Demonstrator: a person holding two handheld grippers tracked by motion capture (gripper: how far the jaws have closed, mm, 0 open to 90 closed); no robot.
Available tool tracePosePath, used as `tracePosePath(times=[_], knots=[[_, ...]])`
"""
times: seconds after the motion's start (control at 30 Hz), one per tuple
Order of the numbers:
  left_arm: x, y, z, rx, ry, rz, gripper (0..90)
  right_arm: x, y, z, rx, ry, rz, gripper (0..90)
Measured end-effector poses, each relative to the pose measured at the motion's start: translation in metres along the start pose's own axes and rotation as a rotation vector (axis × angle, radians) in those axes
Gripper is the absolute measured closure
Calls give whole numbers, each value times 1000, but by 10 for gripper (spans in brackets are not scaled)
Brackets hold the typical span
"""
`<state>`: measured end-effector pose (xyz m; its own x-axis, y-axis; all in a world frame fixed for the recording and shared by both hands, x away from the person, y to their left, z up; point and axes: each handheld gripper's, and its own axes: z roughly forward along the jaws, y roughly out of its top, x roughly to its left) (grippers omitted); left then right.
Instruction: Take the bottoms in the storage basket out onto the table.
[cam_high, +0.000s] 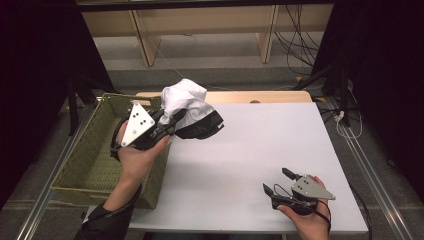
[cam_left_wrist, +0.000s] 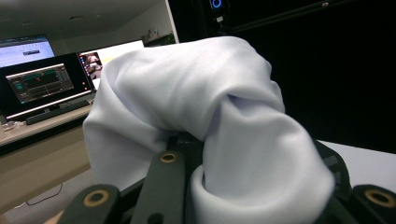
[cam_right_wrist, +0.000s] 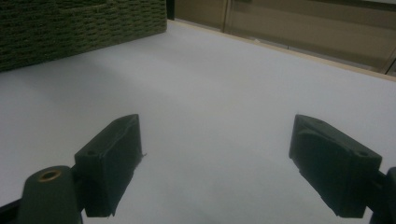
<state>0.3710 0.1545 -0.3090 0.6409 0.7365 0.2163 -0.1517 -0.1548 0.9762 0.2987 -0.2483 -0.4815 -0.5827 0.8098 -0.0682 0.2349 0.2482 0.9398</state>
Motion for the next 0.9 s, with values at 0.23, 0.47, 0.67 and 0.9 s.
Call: tracePosePath(times=[0.23,0.47,0.67,0.9], knots=[[-3,1,2,-3,-8,0,746,0,0,-1,5,-3,-2,179],[-6,1,4,-4,-18,-3,746,0,0,0,0,-1,1,179],[-8,0,6,-1,-26,1,746,0,0,-1,-1,-1,5,179],[-10,0,7,1,-31,-2,746,0,0,-1,-2,-1,4,178]])
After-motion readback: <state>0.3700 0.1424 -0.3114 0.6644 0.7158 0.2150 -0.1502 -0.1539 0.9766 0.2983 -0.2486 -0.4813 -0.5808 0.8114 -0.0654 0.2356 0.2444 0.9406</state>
